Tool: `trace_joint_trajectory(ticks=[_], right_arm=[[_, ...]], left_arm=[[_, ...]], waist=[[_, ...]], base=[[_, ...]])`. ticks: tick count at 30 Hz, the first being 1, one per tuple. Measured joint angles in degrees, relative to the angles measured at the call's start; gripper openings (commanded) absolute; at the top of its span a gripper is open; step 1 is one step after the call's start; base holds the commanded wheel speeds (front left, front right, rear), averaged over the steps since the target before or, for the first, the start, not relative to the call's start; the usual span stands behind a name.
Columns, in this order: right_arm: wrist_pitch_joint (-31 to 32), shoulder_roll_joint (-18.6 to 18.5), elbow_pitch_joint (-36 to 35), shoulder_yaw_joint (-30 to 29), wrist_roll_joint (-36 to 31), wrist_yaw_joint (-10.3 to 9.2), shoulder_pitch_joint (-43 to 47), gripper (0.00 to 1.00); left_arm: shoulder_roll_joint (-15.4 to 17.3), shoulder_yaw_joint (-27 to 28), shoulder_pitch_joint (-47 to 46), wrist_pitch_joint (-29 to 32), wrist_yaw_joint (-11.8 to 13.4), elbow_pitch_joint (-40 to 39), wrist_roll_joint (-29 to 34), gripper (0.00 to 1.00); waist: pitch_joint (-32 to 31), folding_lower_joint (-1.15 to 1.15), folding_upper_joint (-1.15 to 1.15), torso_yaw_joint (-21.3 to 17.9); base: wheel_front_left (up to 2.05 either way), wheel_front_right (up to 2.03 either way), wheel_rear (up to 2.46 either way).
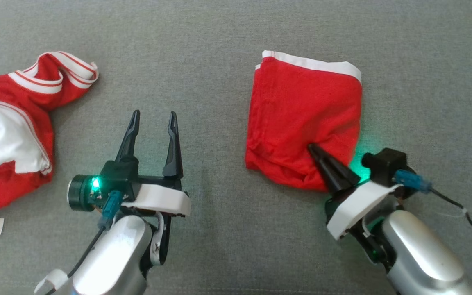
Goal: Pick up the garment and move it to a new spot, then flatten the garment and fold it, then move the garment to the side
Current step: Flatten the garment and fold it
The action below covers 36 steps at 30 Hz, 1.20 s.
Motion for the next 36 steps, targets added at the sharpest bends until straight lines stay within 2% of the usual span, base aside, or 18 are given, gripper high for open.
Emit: trace_joint_trajectory(ticks=[13,21,22,23,24,27,28,31,36], right_arm=[[-0.1,-0.5,6.7,15.3,5.2,0.0,-8.2,0.0],[0.6,-1.2,6.0,19.5,6.5,0.0,-6.3,0.0],[0.5,-1.5,4.9,19.5,6.7,0.0,-5.5,0.16],[0.4,-1.7,3.7,19.2,6.9,0.0,-4.6,0.46],[0.4,-2.1,2.3,18.7,6.9,0.0,-3.6,1.0],[0.4,-3.4,-3.0,15.0,6.3,0.0,-0.6,1.0],[0.1,-3.7,-7.2,11.1,4.6,0.0,1.1,1.0],[-0.5,-3.3,-12.9,2.5,1.0,0.0,3.2,1.0],[-0.2,0.7,-19.8,-14.7,-6.6,0.0,7.5,1.0]], left_arm=[[-0.5,-0.4,0.0,-1.0,-0.7,1.7,-0.1,1.0],[-0.5,-0.3,0.3,-1.5,-0.7,2.2,-1.0,1.0],[-0.4,-0.2,0.5,-1.5,-0.7,2.2,-1.1,1.0],[-0.4,-0.2,0.9,-1.5,-0.7,2.2,-1.3,1.0],[-0.2,-0.1,1.3,-1.5,-0.7,2.2,-1.5,1.0],[0.6,0.1,2.7,-1.5,-0.5,2.1,-1.5,1.0],[1.3,0.2,3.5,-1.5,-0.1,1.9,-1.5,1.0],[2.2,0.6,4.3,-1.5,0.8,1.4,-1.5,1.0],[3.6,0.8,6.1,-1.3,1.3,0.3,-1.7,1.0]], waist=[[-1.3,0.0,0.0,1.2],[-3.1,0.0,0.0,1.0],[-3.3,-0.01,0.0,0.7],[-3.6,0.0,0.0,0.5],[-3.9,0.0,0.0,0.2],[-4.9,-0.01,0.0,-0.8],[-5.5,-0.01,0.0,-1.5],[-6.5,-0.01,0.0,-2.6],[-8.5,-0.01,0.0,-3.8]], base=[[0.0,0.0,0.0],[0.0,0.0,0.0],[0.0,0.0,0.0],[0.0,0.0,0.0],[0.0,0.0,0.0],[0.0,0.0,0.0],[0.0,0.0,0.0],[0.0,0.0,0.0],[0.0,0.0,0.0]])
